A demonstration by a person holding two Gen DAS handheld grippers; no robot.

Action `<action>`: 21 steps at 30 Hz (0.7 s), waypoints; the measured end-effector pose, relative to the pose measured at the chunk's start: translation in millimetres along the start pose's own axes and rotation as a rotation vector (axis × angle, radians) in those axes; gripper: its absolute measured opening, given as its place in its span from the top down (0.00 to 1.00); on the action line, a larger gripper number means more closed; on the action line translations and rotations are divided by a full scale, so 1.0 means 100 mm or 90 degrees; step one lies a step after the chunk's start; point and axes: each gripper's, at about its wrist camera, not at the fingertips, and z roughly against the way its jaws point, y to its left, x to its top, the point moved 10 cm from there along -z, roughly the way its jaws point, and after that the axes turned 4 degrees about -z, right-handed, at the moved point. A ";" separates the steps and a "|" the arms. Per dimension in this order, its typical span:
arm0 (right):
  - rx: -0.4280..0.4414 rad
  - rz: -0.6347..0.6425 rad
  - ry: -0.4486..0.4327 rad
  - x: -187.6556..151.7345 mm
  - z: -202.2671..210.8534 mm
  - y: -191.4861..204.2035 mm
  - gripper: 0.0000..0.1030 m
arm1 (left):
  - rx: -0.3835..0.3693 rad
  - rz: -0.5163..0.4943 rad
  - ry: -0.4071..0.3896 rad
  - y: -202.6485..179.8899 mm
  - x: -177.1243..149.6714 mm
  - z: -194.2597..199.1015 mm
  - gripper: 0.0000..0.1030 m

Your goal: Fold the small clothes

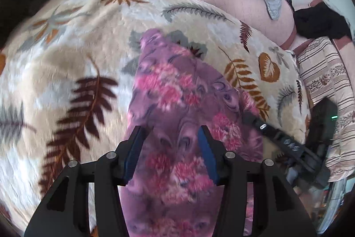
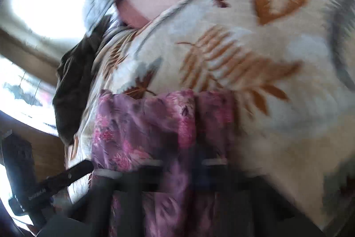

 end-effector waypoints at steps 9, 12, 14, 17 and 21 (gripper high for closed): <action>-0.061 0.031 0.029 0.10 -0.08 -0.18 0.86 | -0.010 0.063 0.055 0.37 -0.19 -0.24 0.38; 0.003 -0.044 0.021 -0.07 0.31 -0.28 0.64 | -0.018 0.056 0.034 0.46 -0.36 -0.01 0.38; 0.029 -0.079 0.023 -0.25 0.44 -0.33 0.60 | -0.045 0.074 0.037 0.51 -0.56 0.07 0.38; 0.056 -0.109 0.059 -0.74 0.54 -0.40 0.58 | -0.083 0.104 0.055 0.50 -0.86 0.11 0.37; 0.107 -0.161 0.076 -1.12 0.56 -0.39 0.48 | -0.079 0.087 0.053 0.43 -1.05 0.21 0.35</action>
